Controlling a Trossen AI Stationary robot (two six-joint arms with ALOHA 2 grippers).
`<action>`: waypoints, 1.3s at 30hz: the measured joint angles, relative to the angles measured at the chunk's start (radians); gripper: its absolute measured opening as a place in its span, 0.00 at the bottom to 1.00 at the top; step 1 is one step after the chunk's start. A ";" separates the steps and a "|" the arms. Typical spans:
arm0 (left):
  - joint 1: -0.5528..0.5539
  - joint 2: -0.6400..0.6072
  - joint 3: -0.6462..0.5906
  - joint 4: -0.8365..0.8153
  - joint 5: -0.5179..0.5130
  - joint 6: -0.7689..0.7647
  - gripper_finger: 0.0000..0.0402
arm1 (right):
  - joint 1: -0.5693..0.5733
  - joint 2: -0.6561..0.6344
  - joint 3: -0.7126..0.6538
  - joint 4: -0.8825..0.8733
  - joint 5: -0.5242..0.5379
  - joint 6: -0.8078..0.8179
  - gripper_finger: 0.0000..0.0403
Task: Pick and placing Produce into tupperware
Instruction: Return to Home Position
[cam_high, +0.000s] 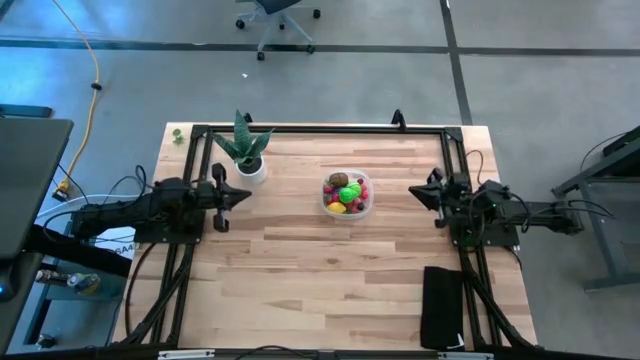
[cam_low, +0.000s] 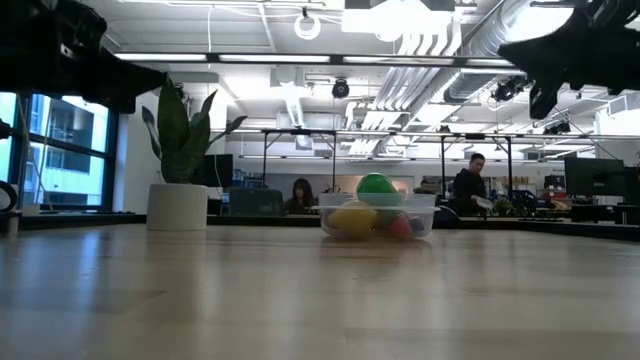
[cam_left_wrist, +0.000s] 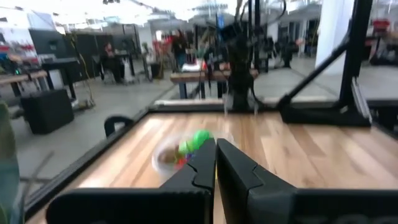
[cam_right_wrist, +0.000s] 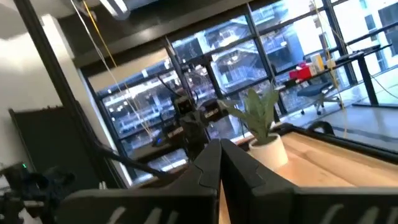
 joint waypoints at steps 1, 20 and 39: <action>0.000 0.000 0.000 -0.020 0.001 0.004 0.01 | 0.000 0.000 -0.006 -0.009 -0.001 -0.005 0.00; 0.000 0.002 0.000 -0.072 -0.010 0.099 0.01 | -0.002 0.016 -0.016 -0.228 0.001 -0.110 0.00; 0.000 0.002 0.000 -0.071 -0.010 0.114 0.01 | -0.002 0.016 -0.015 -0.229 0.002 -0.110 0.00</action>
